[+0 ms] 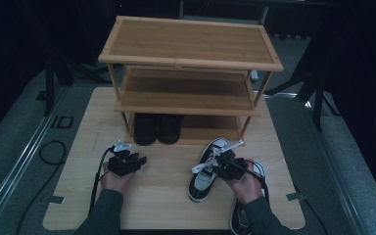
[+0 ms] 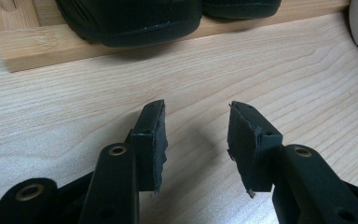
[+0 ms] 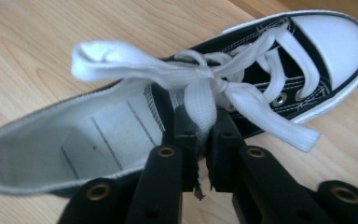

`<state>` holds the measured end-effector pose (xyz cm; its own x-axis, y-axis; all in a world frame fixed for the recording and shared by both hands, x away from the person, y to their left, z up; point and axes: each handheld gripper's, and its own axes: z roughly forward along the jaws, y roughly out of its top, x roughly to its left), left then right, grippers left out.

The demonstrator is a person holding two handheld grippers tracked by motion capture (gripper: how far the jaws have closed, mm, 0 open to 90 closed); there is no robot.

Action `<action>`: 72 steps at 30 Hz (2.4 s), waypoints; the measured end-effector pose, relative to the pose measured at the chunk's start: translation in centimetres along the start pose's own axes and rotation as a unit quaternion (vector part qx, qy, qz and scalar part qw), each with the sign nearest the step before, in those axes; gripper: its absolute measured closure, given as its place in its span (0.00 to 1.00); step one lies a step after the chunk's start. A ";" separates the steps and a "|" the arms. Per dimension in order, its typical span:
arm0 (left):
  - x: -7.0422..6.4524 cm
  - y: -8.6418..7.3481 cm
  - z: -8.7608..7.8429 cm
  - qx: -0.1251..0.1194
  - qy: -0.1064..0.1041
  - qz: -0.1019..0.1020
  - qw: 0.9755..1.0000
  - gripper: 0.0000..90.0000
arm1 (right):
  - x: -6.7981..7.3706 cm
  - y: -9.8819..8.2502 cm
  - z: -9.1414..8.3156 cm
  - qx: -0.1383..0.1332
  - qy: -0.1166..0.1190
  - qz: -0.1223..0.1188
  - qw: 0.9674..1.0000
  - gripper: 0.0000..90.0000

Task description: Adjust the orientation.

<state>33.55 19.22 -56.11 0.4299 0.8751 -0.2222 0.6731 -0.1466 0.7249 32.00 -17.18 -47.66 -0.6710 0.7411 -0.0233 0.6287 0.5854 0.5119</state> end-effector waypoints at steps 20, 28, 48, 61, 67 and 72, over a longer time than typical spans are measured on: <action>0.0 0.0 0.0 0.000 0.001 0.000 1.000 0.63 | -2.2 -1.0 -1.7 0.005 -0.033 -0.031 0.999 0.95; 0.0 0.0 0.0 0.000 0.000 0.000 1.000 0.63 | -2.3 -1.5 -1.9 0.008 -0.027 0.006 1.000 0.83; 0.0 0.0 0.0 -0.001 0.000 -0.001 1.000 0.63 | -0.8 -3.4 -5.3 -0.035 -0.029 0.027 0.999 0.86; 0.0 0.0 0.0 -0.002 -0.001 -0.001 1.000 0.63 | -2.0 -3.0 -2.3 0.006 -0.013 0.069 0.998 0.87; 0.0 0.0 0.0 -0.001 -0.001 0.000 1.000 0.63 | -2.3 -2.2 -0.9 0.023 -0.016 0.084 0.996 0.86; 0.0 0.0 0.0 -0.001 -0.001 0.000 1.000 0.63 | -2.6 -1.6 0.0 0.042 -0.018 0.085 0.995 0.87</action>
<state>33.55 19.22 -56.14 0.4308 0.8744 -0.2231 0.6724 -0.1462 0.7256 32.77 -20.06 -48.44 -0.5382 0.8424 0.0259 0.7635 0.4743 0.4382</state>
